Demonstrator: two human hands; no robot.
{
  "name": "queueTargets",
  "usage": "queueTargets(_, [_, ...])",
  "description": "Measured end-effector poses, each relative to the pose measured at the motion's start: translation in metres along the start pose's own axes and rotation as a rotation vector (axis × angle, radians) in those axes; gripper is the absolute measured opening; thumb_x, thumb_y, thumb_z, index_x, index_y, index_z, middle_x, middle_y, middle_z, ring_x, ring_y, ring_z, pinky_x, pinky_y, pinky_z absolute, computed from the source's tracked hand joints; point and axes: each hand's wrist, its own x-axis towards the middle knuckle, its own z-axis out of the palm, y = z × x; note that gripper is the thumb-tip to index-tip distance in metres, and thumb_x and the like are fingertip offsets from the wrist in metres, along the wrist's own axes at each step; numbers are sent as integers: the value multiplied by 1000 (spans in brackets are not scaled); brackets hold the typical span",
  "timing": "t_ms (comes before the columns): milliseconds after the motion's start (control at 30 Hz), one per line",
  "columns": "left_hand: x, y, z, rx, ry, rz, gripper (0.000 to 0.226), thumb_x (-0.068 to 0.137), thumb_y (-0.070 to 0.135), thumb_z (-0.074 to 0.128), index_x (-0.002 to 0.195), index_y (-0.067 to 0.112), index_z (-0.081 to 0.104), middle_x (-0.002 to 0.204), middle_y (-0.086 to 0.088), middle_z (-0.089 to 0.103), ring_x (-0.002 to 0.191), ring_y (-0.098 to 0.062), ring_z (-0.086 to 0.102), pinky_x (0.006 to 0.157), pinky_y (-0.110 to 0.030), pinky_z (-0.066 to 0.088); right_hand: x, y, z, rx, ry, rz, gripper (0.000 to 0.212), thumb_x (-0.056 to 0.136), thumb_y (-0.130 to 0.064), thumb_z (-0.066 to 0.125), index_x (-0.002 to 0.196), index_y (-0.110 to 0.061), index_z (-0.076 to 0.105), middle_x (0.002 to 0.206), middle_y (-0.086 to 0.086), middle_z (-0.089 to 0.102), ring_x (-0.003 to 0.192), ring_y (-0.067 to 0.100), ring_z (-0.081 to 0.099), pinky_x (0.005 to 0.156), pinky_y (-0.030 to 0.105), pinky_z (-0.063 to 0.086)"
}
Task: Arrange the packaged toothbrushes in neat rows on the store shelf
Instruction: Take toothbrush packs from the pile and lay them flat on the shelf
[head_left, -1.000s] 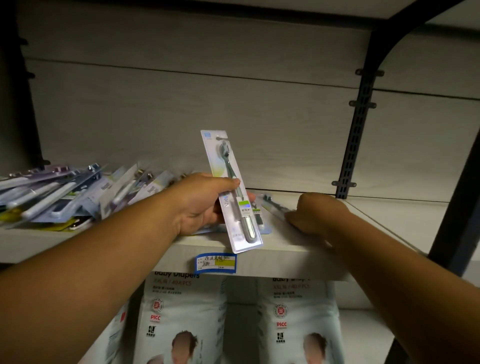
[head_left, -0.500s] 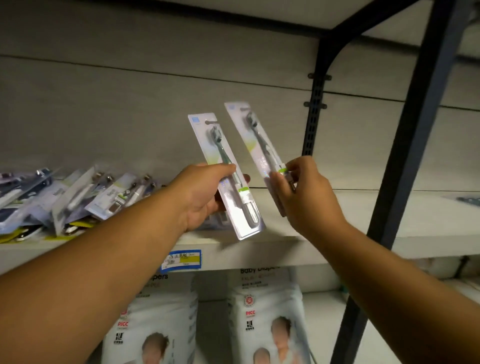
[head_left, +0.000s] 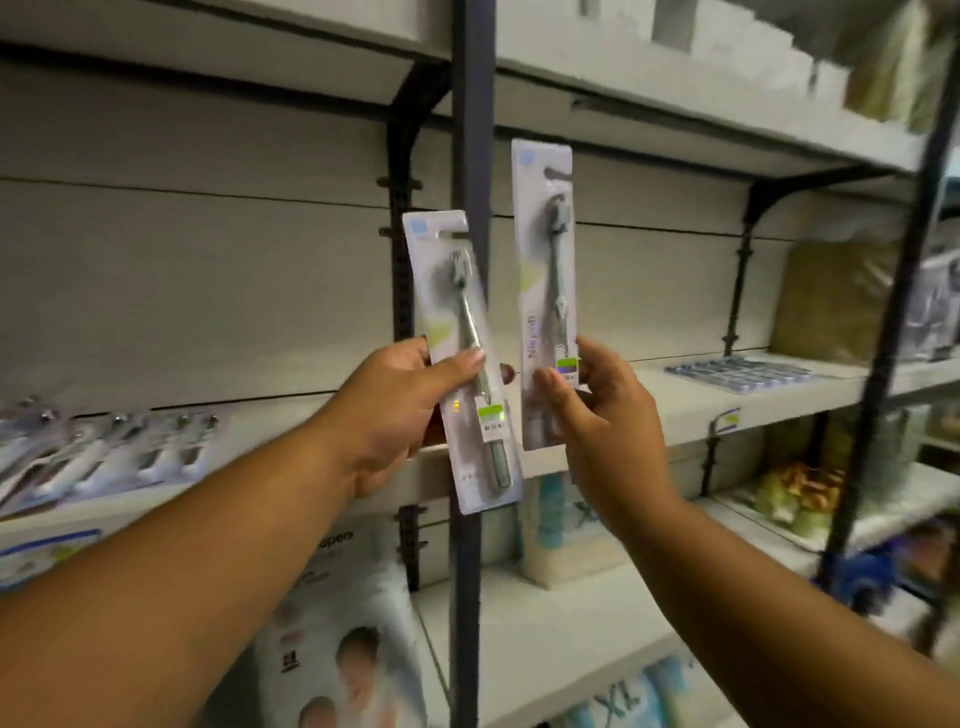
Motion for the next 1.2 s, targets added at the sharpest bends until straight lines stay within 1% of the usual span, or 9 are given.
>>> queueTargets(100, [10,-7,65,20,-29,-3,24,98,21,59,116,6,65,106,-11,77,100,-28,74,87,-43,60,-5,18,-73,-55,18,98,32,96,-24,67,127,-24,60,110,3,73,90,15,76,73,41,64])
queueTargets(200, [24,-25,122,3,-2,-11,19,98,24,61,107,9,70,104,-13,77,98,-31,74,86,-43,58,-17,38,-135,-109,57,150,39,96,-23,69,134,-20,59,112,3,71,89,13,75,72,36,64])
queueTargets(367, [43,-50,193,-39,19,-54,21,98,26,62,106,8,70,101,-13,77,96,-34,74,91,-51,57,-29,60,-205,-208,54,172,26,95,-30,69,119,-37,62,101,-18,70,90,-6,68,68,14,56])
queueTargets(500, [66,-60,231,-64,20,-66,17,98,23,62,101,8,70,99,-12,78,95,-32,74,87,-46,58,-18,73,-243,-254,54,184,24,95,-36,67,115,-45,58,107,-14,71,94,0,70,76,25,61])
queueTargets(600, [90,-68,245,-56,-1,-57,19,98,23,62,104,7,70,99,-12,78,92,-30,75,83,-42,59,1,89,-257,-265,68,181,29,95,-36,67,122,-41,58,110,-16,70,95,0,70,78,27,62])
queueTargets(800, [159,-90,250,-38,-25,-30,19,98,23,62,106,7,70,99,-10,78,91,-27,76,79,-39,60,59,135,-264,-286,86,196,20,95,-37,67,113,-41,60,107,-12,71,94,9,72,82,41,63])
queueTargets(933, [210,-102,245,-48,-31,-17,14,97,23,64,99,11,70,94,-8,79,86,-24,76,74,-37,61,116,167,-259,-305,85,206,41,93,-42,69,130,-27,62,112,-8,71,95,12,74,76,40,64])
queueTargets(1067, [262,-105,242,-73,-30,-48,24,95,23,67,111,5,68,97,-10,78,83,-24,75,74,-37,61,174,198,-256,-354,104,225,26,94,-42,68,116,-27,69,103,-6,73,89,11,74,72,38,65])
queueTargets(1200, [303,-112,241,-50,-32,-45,12,96,22,67,99,11,68,85,-5,78,74,-18,74,69,-33,61,215,223,-253,-408,95,261,39,92,-55,65,113,-23,71,100,0,75,91,21,73,78,49,63])
